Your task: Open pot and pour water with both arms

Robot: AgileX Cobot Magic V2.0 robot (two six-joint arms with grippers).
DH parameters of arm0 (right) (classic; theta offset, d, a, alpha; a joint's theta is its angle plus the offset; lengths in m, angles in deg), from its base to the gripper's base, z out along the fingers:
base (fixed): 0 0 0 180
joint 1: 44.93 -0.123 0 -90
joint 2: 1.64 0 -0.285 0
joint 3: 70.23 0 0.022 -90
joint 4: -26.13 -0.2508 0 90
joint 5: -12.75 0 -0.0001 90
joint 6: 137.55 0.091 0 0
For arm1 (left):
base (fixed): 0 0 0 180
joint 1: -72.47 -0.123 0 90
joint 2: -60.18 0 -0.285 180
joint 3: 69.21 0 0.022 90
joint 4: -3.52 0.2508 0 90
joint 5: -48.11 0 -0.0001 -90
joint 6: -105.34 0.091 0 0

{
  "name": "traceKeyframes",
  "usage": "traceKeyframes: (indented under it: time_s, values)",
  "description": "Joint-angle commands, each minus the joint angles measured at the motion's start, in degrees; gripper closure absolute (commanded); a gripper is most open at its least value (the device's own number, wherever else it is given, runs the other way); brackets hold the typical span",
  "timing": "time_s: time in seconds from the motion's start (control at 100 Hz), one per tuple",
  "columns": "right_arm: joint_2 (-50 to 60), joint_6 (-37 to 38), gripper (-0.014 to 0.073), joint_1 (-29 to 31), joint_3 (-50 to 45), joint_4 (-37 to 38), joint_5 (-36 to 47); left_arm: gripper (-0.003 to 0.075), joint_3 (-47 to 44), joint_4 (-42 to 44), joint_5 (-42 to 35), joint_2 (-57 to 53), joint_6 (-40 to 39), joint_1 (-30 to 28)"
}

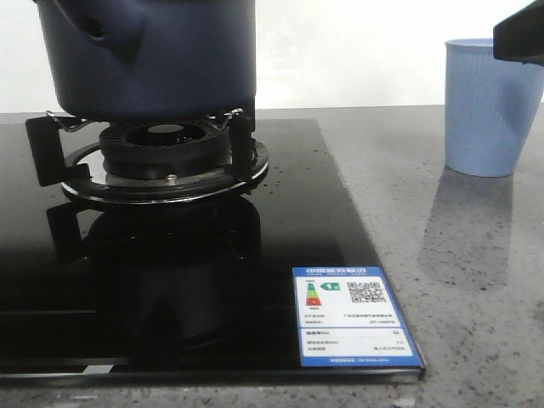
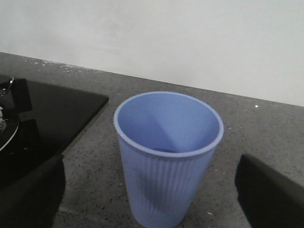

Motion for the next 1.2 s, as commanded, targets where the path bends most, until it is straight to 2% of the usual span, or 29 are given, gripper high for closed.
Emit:
traceKeyframes:
  time_s: [0.0, 0.2, 0.4, 0.84, 1.19]
  values:
    - [-0.5, 0.3, -0.0062, 0.1, 1.4, 0.0, 6.9, 0.0447, 2.2, -6.0, 0.8, -2.1, -0.7, 0.3]
    - [-4.6, 0.3, -0.0062, 0.1, 1.4, 0.0, 13.9, 0.0447, 2.2, -6.0, 1.7, -2.1, -0.7, 0.3]
    - [-9.0, 0.3, -0.0062, 0.1, 1.5, -0.2, 16.2, 0.0448, 2.2, -6.0, 2.4, -2.1, -0.8, 0.3]
    - [-18.5, 1.4, -0.0062, 0.1, 1.9, -0.2, 27.5, 0.0447, 2.2, -6.0, 2.4, -2.1, -0.8, 0.3]
    - [-25.8, 4.4, -0.0062, 0.1, 6.9, -0.2, 27.6, 0.0447, 2.2, -6.0, 2.7, -2.1, -0.8, 0.3]
